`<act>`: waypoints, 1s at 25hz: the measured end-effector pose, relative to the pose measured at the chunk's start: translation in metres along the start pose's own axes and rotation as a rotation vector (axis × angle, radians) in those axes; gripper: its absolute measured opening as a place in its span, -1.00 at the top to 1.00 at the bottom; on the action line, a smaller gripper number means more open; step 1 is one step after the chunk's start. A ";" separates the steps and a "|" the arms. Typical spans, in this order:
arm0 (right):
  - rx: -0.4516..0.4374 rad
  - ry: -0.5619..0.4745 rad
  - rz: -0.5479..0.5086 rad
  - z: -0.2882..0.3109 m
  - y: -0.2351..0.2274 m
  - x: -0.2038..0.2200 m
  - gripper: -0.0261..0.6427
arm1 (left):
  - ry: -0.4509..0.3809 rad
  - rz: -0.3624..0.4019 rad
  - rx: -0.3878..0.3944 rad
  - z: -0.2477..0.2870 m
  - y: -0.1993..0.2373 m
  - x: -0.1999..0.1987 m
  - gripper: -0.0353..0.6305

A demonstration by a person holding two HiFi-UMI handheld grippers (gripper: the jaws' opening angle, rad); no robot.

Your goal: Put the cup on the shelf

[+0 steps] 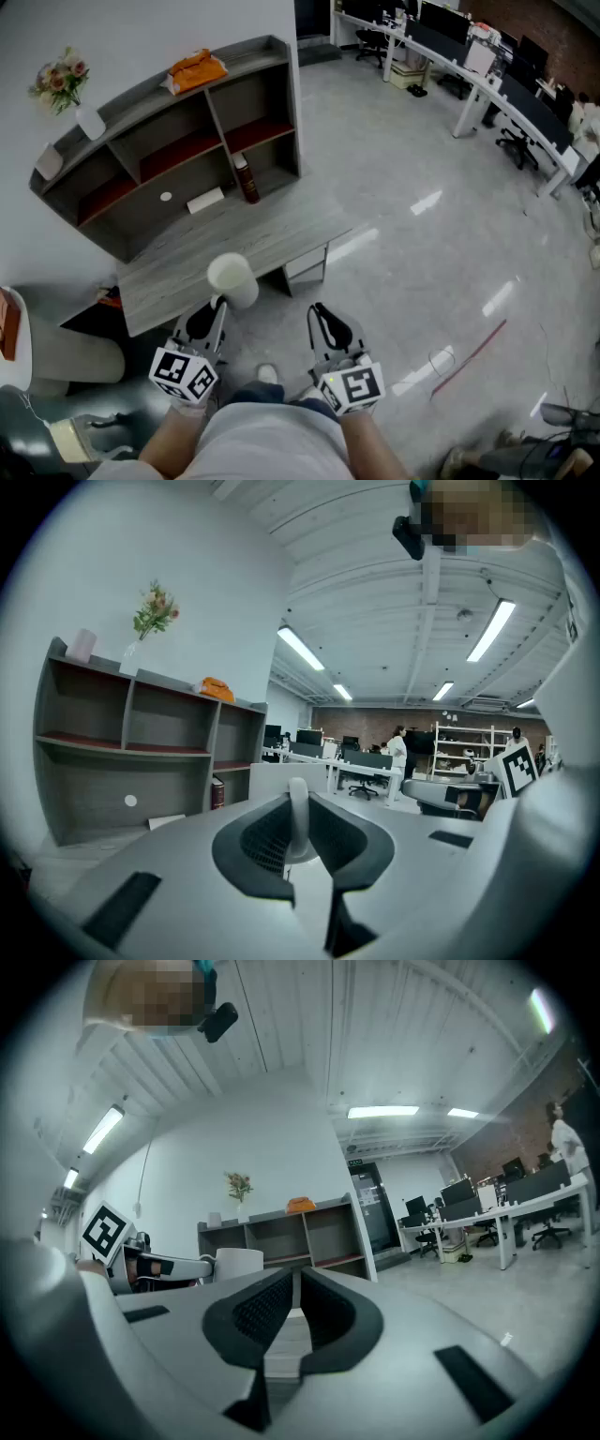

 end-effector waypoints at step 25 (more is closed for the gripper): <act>0.179 0.017 0.013 0.139 0.055 -0.006 0.80 | -0.020 0.014 0.164 0.022 0.159 -0.005 0.76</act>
Point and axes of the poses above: the fingertips, and each gripper's own axes: z forward along the fingers, y to its left, x out of its underside, the point moved 2 cm from there along -z, backward along the fingers, and after that the axes turned 13 degrees about y, right-handed, at the moved point
